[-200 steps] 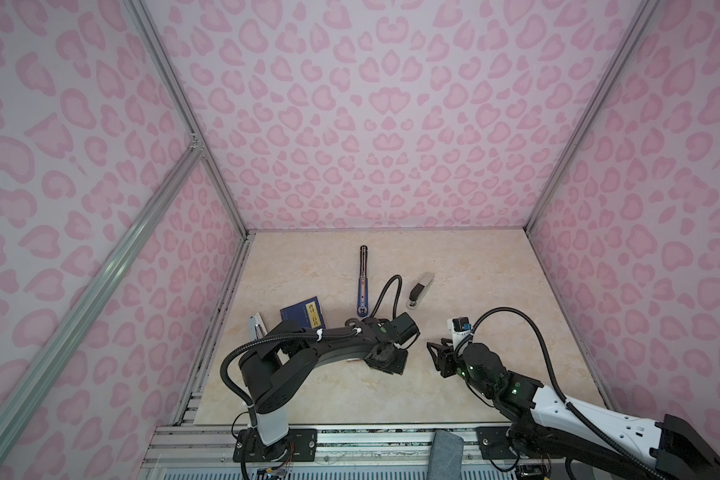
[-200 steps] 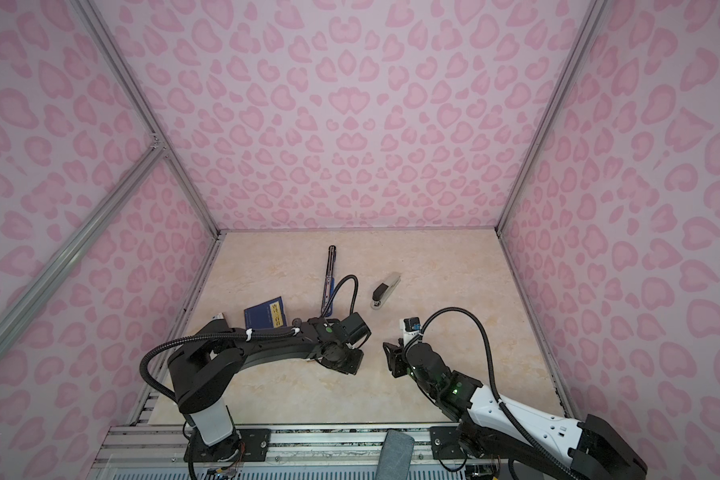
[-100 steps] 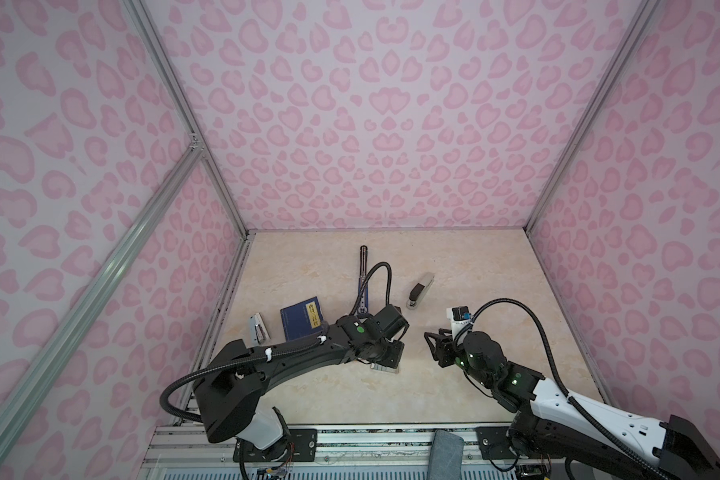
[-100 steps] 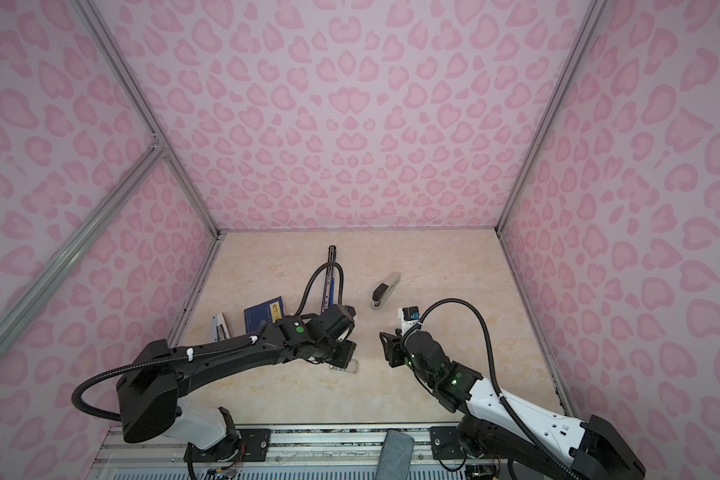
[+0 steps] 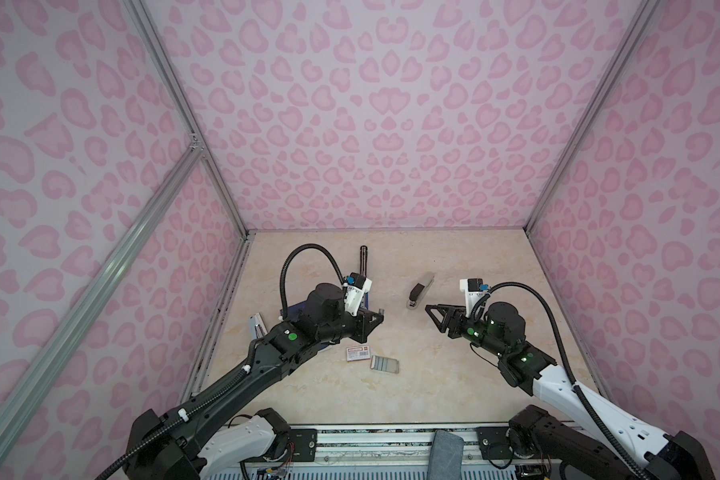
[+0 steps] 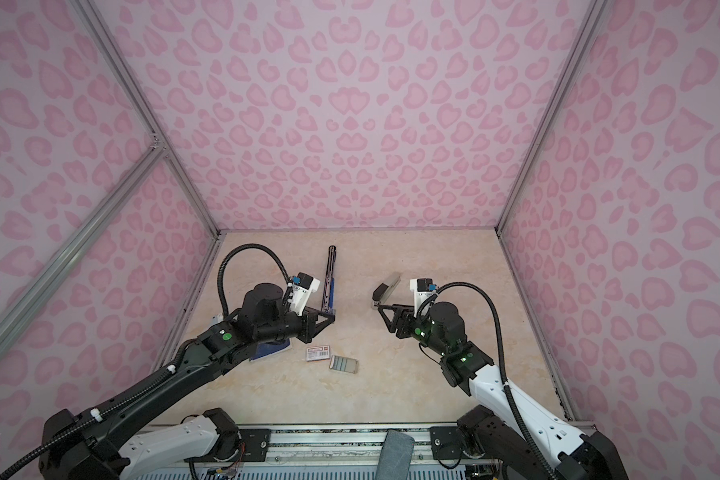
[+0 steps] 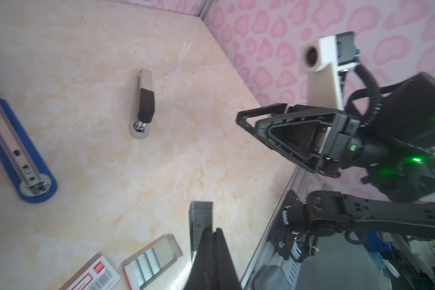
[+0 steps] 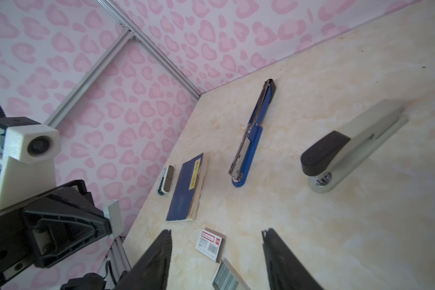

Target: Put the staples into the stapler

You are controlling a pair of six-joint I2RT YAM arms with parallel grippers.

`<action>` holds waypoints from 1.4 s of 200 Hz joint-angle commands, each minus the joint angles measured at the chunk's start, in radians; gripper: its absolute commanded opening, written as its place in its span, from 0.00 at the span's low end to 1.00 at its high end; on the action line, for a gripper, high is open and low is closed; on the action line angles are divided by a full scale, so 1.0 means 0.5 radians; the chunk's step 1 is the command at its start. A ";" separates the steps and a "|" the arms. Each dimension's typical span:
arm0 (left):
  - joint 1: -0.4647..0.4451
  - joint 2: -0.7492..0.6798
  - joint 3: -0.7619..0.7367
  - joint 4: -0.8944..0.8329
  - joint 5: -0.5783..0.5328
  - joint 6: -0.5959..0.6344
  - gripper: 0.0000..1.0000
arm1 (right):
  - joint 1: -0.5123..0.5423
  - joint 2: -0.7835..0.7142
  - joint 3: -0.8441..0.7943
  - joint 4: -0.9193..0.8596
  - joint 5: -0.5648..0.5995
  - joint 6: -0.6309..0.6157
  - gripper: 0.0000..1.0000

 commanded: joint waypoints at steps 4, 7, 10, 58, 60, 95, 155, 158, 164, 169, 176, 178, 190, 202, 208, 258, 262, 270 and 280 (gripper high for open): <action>0.016 -0.055 -0.051 0.404 0.304 -0.073 0.03 | -0.007 0.057 0.057 0.351 -0.396 0.188 0.61; 0.017 -0.061 -0.060 0.434 0.320 -0.085 0.03 | -0.007 0.064 0.060 0.375 -0.416 0.203 0.60; 0.016 -0.066 -0.067 0.462 0.335 -0.099 0.03 | -0.007 0.071 0.065 0.411 -0.433 0.221 0.60; 0.016 -0.097 -0.164 0.810 0.536 -0.253 0.03 | 0.051 0.135 0.123 0.743 -0.579 0.361 0.61; 0.016 -0.097 -0.163 0.812 0.539 -0.255 0.03 | 0.058 0.136 0.126 0.740 -0.581 0.353 0.61; 0.016 -0.078 -0.166 0.840 0.578 -0.266 0.03 | 0.152 0.181 0.174 0.748 -0.602 0.307 0.61; 0.016 -0.055 -0.167 0.903 0.665 -0.309 0.03 | 0.228 0.244 0.195 0.935 -0.698 0.340 0.56; 0.016 -0.053 -0.167 0.910 0.672 -0.313 0.03 | 0.232 0.247 0.195 0.942 -0.703 0.342 0.56; 0.016 -0.050 -0.170 0.923 0.684 -0.321 0.03 | 0.244 0.250 0.196 0.950 -0.712 0.339 0.56; 0.016 -0.047 -0.173 0.934 0.694 -0.330 0.03 | 0.251 0.253 0.199 0.955 -0.716 0.338 0.56; 0.014 -0.043 -0.174 0.943 0.708 -0.337 0.03 | 0.263 0.257 0.199 0.965 -0.721 0.335 0.56; 0.016 -0.042 -0.172 0.945 0.707 -0.337 0.03 | 0.265 0.257 0.200 0.970 -0.723 0.336 0.56; 0.013 -0.039 -0.173 0.959 0.721 -0.346 0.03 | 0.274 0.259 0.199 0.987 -0.732 0.338 0.54; 0.013 -0.039 -0.175 0.975 0.726 -0.356 0.03 | 0.280 0.257 0.199 1.002 -0.746 0.338 0.53; 0.013 -0.039 -0.177 0.986 0.732 -0.363 0.03 | 0.285 0.259 0.199 1.008 -0.752 0.338 0.53; 0.013 -0.016 -0.186 1.071 0.802 -0.423 0.03 | 0.307 0.287 0.193 1.144 -0.832 0.397 0.48; 0.013 -0.015 -0.186 1.073 0.806 -0.426 0.03 | 0.307 0.287 0.194 1.153 -0.836 0.399 0.48; 0.013 -0.012 -0.186 1.080 0.809 -0.428 0.03 | 0.311 0.293 0.199 1.156 -0.842 0.399 0.47; 0.013 -0.012 -0.189 1.084 0.810 -0.432 0.03 | 0.311 0.299 0.202 1.162 -0.849 0.401 0.45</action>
